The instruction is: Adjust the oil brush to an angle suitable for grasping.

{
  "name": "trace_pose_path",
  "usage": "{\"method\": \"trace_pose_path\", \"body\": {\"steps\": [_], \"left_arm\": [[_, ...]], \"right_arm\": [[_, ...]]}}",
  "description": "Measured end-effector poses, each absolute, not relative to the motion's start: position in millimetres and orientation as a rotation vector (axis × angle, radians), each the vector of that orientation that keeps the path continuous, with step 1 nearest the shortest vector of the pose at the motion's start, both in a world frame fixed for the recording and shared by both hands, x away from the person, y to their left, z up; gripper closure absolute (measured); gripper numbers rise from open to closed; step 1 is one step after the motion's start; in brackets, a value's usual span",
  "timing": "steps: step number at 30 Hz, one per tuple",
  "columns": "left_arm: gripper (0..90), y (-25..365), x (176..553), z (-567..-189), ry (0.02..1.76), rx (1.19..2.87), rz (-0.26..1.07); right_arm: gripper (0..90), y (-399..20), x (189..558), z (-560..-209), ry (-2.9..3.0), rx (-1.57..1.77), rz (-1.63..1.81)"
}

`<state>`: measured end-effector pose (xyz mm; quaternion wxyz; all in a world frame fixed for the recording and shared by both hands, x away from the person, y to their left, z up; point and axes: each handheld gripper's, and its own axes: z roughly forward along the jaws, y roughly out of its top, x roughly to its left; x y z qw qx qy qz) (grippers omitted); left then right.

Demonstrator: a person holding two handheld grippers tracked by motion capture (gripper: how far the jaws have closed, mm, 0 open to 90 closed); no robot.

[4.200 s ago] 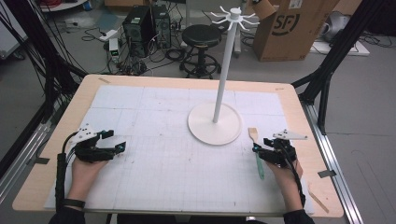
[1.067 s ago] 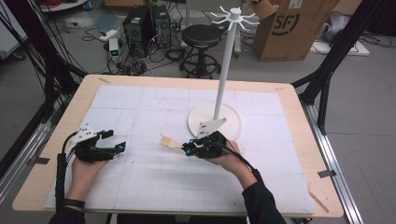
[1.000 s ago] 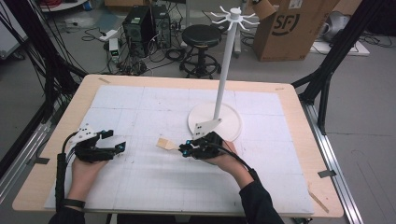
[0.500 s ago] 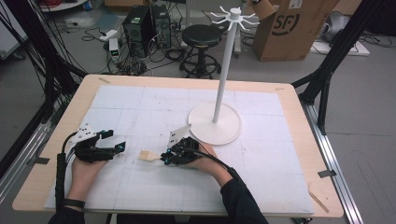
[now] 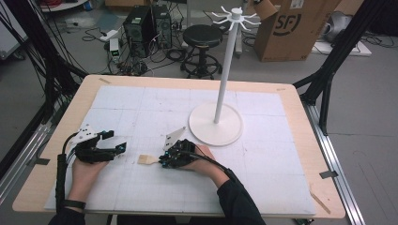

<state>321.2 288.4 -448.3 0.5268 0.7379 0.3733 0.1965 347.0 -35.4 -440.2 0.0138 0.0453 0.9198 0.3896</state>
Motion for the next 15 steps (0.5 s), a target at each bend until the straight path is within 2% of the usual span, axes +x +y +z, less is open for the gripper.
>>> {"method": "trace_pose_path", "body": {"steps": [8,15], "left_arm": [[20.7,288.2,321.1,-448.3,0.887,1.767,0.471],[20.7,288.1,321.1,-448.2,0.890,1.767,0.472]], "right_arm": [[59.7,-65.5,346.4,-417.3,2.814,0.260,1.320],[46.2,-130.5,340.3,-401.6,2.675,0.415,1.409]]}}
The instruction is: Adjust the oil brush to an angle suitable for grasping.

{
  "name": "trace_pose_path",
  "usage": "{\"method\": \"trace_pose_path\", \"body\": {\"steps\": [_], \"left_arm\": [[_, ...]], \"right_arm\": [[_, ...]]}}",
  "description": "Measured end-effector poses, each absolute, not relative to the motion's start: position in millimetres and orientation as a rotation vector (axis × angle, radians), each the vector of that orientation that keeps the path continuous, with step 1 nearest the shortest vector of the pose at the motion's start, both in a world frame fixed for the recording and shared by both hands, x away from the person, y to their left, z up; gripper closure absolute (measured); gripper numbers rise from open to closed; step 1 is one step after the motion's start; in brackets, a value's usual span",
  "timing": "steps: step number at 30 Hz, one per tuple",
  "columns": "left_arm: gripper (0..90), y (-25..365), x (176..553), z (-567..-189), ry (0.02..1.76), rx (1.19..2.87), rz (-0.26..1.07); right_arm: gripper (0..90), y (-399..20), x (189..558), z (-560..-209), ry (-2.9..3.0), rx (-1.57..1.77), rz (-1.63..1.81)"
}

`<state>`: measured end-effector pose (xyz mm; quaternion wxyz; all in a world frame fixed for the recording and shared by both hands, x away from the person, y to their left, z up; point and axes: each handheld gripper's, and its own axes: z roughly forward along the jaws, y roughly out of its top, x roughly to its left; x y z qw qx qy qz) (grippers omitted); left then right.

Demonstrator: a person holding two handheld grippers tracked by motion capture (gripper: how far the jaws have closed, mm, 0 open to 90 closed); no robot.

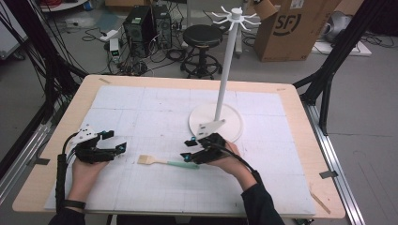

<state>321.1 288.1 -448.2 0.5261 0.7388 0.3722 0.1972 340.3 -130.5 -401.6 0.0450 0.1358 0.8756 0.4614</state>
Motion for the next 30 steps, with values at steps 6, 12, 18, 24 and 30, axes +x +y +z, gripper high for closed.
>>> {"method": "trace_pose_path", "body": {"steps": [6,12,18,24,30], "left_arm": [[20.7,288.0,321.0,-448.2,0.890,1.768,0.475],[20.7,287.8,320.9,-448.2,0.889,1.770,0.477],[20.6,287.7,320.9,-448.2,0.883,1.771,0.475],[20.0,287.6,320.7,-448.2,0.881,1.770,0.474],[19.6,287.2,320.4,-448.2,0.879,1.772,0.478]], "right_arm": [[38.6,-204.4,326.9,-399.3,2.531,0.592,1.467],[30.9,-267.7,311.3,-409.3,2.379,0.782,1.468],[24.3,-306.9,301.3,-426.7,2.250,0.919,1.440],[22.1,-330.1,299.4,-440.7,2.163,1.042,1.421],[22.7,-344.8,299.4,-443.8,2.095,1.121,1.452]]}}
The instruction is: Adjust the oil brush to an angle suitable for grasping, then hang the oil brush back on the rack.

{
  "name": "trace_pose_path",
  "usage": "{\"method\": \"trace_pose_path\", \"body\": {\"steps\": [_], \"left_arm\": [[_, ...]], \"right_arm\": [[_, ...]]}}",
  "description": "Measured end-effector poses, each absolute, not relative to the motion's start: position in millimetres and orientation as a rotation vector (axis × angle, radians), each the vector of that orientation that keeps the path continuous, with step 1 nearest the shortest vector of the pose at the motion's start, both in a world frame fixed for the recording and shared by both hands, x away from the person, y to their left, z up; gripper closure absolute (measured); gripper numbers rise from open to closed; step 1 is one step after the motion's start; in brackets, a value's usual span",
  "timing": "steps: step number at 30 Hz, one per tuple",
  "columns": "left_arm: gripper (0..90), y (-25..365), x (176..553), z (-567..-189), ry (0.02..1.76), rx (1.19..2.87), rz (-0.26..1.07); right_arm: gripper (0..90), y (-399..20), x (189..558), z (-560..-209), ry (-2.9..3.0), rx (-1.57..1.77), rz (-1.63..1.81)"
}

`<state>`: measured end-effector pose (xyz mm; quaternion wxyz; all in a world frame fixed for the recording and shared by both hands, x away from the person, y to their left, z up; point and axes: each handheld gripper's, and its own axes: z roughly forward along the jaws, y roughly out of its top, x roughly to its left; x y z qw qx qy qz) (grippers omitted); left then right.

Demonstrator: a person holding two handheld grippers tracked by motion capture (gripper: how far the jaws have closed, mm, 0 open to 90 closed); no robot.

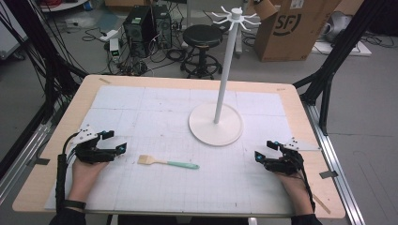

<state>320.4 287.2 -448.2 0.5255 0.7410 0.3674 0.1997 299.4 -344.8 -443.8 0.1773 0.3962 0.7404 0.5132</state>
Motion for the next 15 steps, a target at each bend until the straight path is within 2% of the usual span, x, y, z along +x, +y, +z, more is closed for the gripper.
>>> {"method": "trace_pose_path", "body": {"steps": [12,15], "left_arm": [[14.4,287.0,319.5,-447.1,0.874,1.765,0.485],[14.1,289.0,317.5,-443.3,0.870,1.732,0.451]], "right_arm": [[22.6,-350.5,300.3,-442.6,2.032,1.162,1.456],[23.0,-349.7,300.4,-442.8,2.038,1.152,1.454]]}}
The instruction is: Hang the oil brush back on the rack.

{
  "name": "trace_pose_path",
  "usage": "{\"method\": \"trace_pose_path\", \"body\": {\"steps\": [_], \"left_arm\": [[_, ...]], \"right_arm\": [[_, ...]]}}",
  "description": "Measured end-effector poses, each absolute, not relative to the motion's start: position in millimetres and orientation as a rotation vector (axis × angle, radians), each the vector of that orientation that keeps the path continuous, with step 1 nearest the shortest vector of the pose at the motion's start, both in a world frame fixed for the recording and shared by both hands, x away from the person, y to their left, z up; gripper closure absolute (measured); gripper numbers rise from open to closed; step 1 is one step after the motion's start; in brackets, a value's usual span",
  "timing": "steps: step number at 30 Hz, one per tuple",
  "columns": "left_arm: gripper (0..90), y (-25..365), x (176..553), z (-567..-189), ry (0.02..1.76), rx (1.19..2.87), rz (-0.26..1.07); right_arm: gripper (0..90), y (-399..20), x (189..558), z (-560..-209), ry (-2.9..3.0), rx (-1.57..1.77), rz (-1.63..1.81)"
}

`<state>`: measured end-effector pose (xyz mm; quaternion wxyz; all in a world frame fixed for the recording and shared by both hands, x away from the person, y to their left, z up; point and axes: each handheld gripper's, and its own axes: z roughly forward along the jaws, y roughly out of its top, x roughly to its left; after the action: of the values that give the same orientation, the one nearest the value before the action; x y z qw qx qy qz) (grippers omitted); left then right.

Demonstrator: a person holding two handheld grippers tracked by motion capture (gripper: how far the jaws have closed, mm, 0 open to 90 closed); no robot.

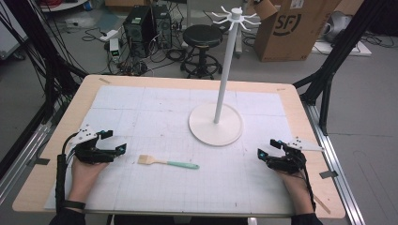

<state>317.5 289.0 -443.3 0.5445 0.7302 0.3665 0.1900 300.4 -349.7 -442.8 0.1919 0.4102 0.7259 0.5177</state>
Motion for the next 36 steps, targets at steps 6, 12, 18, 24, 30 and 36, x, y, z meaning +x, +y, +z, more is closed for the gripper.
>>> {"method": "trace_pose_path", "body": {"steps": [6,12,18,24,30,36], "left_arm": [[13.7,283.2,312.7,-425.5,0.799,1.706,0.430],[13.4,257.6,314.4,-417.0,0.684,1.765,0.363],[15.7,231.4,314.4,-411.9,0.596,1.814,0.298],[15.7,212.0,318.1,-415.1,0.558,1.875,0.237],[17.7,195.0,320.6,-422.9,0.514,1.925,0.210],[22.2,186.0,322.7,-432.9,0.466,1.963,0.155]], "right_arm": [[23.6,-351.4,301.0,-442.7,2.029,1.166,1.464],[24.5,-351.8,300.8,-442.7,2.036,1.161,1.455],[25.0,-354.4,300.9,-442.5,2.025,1.163,1.454],[25.9,-355.2,300.8,-442.6,2.030,1.160,1.452],[26.8,-354.7,301.4,-443.1,2.032,1.166,1.448],[27.8,-355.2,301.4,-442.8,2.027,1.165,1.450]]}}
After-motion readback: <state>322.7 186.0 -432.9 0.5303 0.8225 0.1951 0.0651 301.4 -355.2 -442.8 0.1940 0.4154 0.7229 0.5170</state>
